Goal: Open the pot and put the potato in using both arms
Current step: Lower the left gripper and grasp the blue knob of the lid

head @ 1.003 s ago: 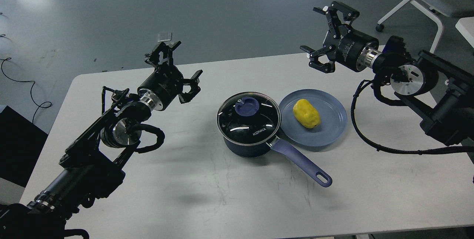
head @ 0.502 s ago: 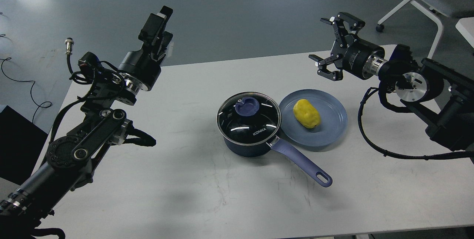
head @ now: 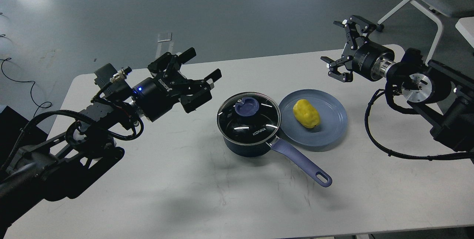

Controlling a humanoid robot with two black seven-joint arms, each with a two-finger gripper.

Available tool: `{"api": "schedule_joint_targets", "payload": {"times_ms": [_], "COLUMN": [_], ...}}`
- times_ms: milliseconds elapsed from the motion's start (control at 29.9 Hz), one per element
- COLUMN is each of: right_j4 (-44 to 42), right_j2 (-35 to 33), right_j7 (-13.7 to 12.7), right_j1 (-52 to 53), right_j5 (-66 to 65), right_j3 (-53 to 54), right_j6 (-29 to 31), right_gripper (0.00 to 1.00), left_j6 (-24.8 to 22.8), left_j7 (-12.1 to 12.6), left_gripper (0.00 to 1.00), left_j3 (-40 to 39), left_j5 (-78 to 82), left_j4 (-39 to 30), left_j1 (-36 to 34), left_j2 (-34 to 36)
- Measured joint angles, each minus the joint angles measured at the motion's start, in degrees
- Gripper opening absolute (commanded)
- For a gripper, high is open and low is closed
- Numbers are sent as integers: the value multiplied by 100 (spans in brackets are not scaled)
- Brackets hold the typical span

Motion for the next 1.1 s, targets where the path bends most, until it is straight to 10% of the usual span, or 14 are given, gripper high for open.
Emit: {"api": "schedule_joint_targets", "payload": {"times_ms": [1103], "right_j4": [-164], "right_j2": [1], "right_j7": [1], "right_j1": [-17], "right_j5": [-3], "right_j3": [-66], "right_j6": [-115], "right_gripper": [100], "left_j6": [-37], "left_j7": [67], "left_gripper": [98], "left_j3": [824], "left_j5": [692], "left_j4": [1733], "left_j1": [-277], "left_j2": [-1691]}}
